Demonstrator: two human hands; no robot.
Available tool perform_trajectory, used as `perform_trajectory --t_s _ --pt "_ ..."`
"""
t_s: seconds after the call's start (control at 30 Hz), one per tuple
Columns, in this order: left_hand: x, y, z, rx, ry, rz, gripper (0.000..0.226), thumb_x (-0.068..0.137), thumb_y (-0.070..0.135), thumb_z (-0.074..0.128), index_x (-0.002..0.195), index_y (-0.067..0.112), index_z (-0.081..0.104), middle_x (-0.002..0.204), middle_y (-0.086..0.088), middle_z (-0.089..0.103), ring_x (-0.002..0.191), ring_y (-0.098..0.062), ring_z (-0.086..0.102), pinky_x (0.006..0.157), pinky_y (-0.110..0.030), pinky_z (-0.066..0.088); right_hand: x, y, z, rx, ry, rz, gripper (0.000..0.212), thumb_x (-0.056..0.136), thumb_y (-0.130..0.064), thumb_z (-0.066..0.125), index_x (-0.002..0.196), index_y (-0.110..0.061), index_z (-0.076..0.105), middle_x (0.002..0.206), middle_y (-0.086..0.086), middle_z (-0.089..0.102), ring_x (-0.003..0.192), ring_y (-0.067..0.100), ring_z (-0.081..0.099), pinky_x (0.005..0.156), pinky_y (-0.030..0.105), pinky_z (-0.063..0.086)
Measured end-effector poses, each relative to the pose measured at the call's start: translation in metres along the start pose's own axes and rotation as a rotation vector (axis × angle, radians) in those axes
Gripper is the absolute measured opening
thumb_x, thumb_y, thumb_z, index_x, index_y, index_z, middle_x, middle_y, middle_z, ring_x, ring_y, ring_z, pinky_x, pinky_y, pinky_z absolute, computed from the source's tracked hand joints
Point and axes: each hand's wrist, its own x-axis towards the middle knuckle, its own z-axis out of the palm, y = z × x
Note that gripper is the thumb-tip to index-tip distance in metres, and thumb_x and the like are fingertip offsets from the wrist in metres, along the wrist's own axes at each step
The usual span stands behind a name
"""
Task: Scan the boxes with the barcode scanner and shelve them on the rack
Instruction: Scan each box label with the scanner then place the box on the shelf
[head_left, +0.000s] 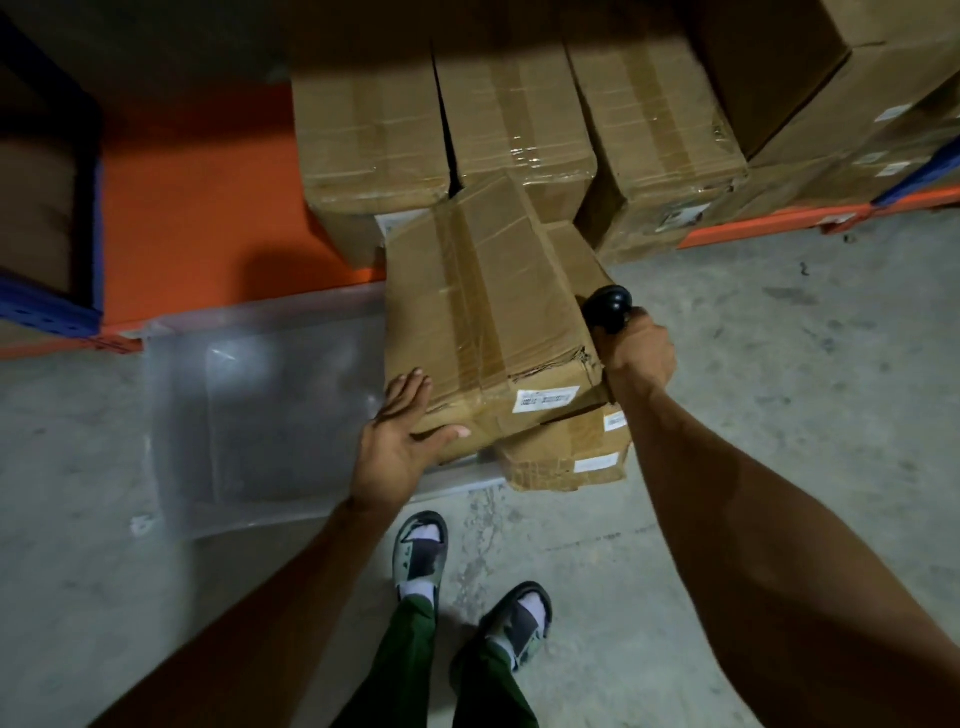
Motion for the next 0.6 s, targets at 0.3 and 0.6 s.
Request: perform_trajectory --t_s 0.3,0.6 --pt "0.002 -0.019 -0.009 -0.065 0.023 0.104 0.059 0.084 0.038 0.074 0.136 0.013 0.059 0.150 0.003 0.044 0.145 -0.012 0.032 0.119 -0.030 0.028 -0.007 0.024 0.008 -0.167 -0.006 -0.079 0.034 0.102 -0.045 0.057 0.119 -0.017 0.065 0.108 0.013 0.071 0.117 0.032 0.055 0.085 0.044 0.051" --pt "0.007 -0.026 -0.015 0.063 0.052 0.199 0.052 0.079 0.020 0.079 0.128 0.010 0.064 0.144 -0.006 0.053 0.137 -0.024 0.047 0.114 -0.033 0.034 -0.002 0.034 0.000 -0.176 -0.058 -0.140 0.041 0.100 -0.050 0.060 0.124 -0.017 0.062 0.116 0.012 0.069 0.123 0.031 0.051 0.092 0.044 0.049"
